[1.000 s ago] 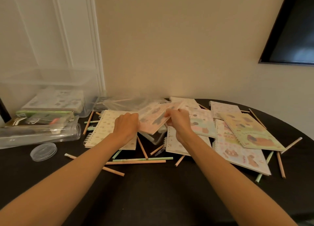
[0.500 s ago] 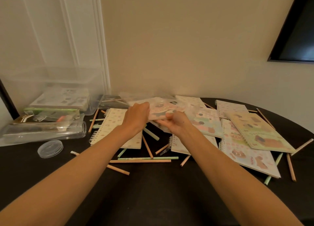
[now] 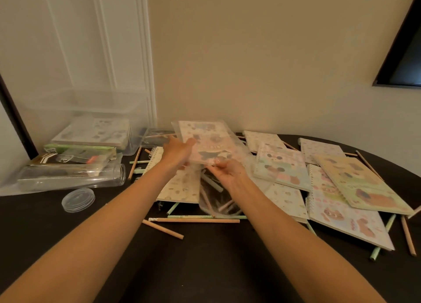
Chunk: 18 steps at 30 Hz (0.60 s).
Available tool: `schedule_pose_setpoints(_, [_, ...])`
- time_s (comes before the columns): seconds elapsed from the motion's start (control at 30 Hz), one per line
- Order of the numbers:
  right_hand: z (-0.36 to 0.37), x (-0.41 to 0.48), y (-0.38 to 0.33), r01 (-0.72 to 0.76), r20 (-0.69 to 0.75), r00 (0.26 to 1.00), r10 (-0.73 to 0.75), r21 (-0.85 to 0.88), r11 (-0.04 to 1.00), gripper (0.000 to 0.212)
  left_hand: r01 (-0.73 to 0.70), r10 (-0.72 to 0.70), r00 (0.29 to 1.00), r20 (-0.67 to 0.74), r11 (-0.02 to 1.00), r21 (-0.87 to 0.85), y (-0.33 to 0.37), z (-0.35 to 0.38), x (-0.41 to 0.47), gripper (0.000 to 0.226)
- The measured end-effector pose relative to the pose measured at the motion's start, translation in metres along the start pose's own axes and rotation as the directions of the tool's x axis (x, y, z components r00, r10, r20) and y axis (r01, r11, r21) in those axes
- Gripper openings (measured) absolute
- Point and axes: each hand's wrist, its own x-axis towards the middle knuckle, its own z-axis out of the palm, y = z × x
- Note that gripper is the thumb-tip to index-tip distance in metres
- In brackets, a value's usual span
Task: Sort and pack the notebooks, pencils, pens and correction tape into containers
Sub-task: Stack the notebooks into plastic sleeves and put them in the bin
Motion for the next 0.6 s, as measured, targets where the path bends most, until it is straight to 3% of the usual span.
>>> schedule_pose_setpoints(0.03, [0.001,-0.001,0.002,-0.011,0.009,1.000,0.011,-0.010,1.000,0.062,0.072,-0.065,0.994,0.085,0.994,-0.081,-0.001,0.002,0.002,0.030])
schedule_pose_setpoints(0.1, [0.004,-0.001,0.004,-0.022,0.038,0.999,0.026,-0.110,0.994,0.056,0.070,-0.053,0.981,0.189,0.994,-0.086,-0.005,0.002,0.004,0.023])
schedule_pose_setpoints(0.27, [0.009,0.001,0.008,-0.021,0.040,0.998,0.047,-0.494,0.869,0.039,0.131,-0.110,0.949,0.297,0.990,-0.053,-0.020,-0.012,0.014,0.033])
schedule_pose_setpoints(0.37, [0.011,0.003,0.018,-0.058,-0.012,0.998,0.066,-0.644,0.763,0.030,0.156,-0.168,0.924,0.344,0.986,0.063,-0.026,-0.022,0.021,0.042])
schedule_pose_setpoints(0.47, [0.013,0.013,0.024,-0.081,-0.049,0.997,0.067,-0.743,0.664,0.023,0.174,-0.225,0.910,0.348,0.970,0.170,-0.029,-0.029,0.020,0.046])
schedule_pose_setpoints(0.53, [0.013,0.014,0.025,-0.112,-0.097,0.994,0.057,-0.830,0.546,0.015,0.194,-0.255,0.922,0.290,0.955,0.225,-0.034,-0.027,0.022,0.052])
schedule_pose_setpoints(0.6, [0.010,0.014,0.023,-0.152,-0.142,0.988,0.056,-0.875,0.459,0.028,0.146,-0.236,0.946,0.221,0.922,0.358,-0.036,-0.022,0.022,0.057])
